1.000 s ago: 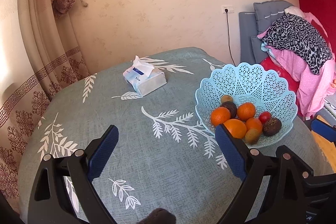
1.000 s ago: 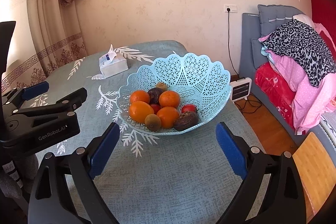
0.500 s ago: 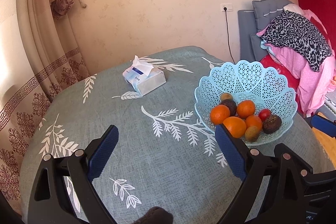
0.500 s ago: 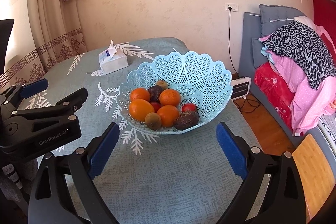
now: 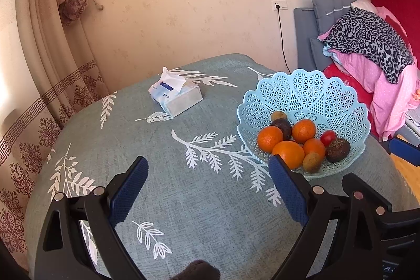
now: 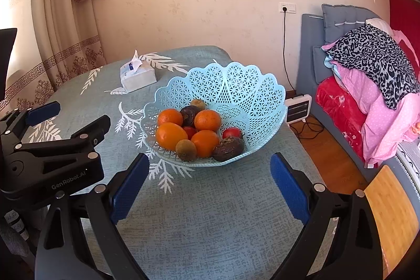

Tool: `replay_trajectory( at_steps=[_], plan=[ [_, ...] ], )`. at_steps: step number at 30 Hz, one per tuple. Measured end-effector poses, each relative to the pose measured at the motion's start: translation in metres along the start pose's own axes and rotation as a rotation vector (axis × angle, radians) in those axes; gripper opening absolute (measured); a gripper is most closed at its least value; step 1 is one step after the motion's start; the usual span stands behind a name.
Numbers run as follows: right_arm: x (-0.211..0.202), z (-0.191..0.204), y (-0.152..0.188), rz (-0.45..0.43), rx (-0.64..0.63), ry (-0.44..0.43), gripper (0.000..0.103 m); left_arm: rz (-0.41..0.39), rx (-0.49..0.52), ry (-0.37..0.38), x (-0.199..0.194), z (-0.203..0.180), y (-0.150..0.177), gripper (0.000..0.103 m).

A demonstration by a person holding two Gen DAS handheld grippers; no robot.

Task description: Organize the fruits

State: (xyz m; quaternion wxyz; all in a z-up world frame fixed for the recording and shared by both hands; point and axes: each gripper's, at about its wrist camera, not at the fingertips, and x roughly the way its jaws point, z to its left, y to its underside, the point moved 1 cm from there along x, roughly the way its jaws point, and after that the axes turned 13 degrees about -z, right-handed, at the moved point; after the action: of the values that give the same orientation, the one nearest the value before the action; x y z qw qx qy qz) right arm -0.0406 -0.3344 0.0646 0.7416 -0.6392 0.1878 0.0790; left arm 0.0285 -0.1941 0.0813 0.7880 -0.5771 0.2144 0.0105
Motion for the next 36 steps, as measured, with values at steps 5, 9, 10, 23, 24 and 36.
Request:
replay_trajectory(
  at_steps=[5,9,10,23,24,36],
  plan=[
    [0.0011,-0.0011,0.0002,0.005,-0.003,0.008,0.095,0.004,0.004,0.003,0.002,-0.002,0.0006,0.092],
    [0.0015,-0.0025,0.0001,0.006,-0.008,0.015,0.095,0.009,0.01,0.003,0.0036,-0.0037,0.0013,0.092],
    [0.0019,-0.0027,0.0001,0.006,-0.009,0.016,0.095,0.01,0.012,0.002,0.0041,-0.0042,0.0012,0.092],
    [0.0028,-0.0041,-0.0001,0.007,-0.013,0.025,0.095,0.022,0.024,0.005,0.009,-0.0081,0.0016,0.092],
    [0.0027,-0.004,0.0,0.007,-0.013,0.026,0.095,0.023,0.024,0.005,0.0095,-0.0082,0.0017,0.092],
    [0.0075,-0.0008,0.0051,0.031,-0.013,0.014,0.095,0.028,0.02,0.003,0.0089,-0.0037,0.0042,0.092]
  ],
)
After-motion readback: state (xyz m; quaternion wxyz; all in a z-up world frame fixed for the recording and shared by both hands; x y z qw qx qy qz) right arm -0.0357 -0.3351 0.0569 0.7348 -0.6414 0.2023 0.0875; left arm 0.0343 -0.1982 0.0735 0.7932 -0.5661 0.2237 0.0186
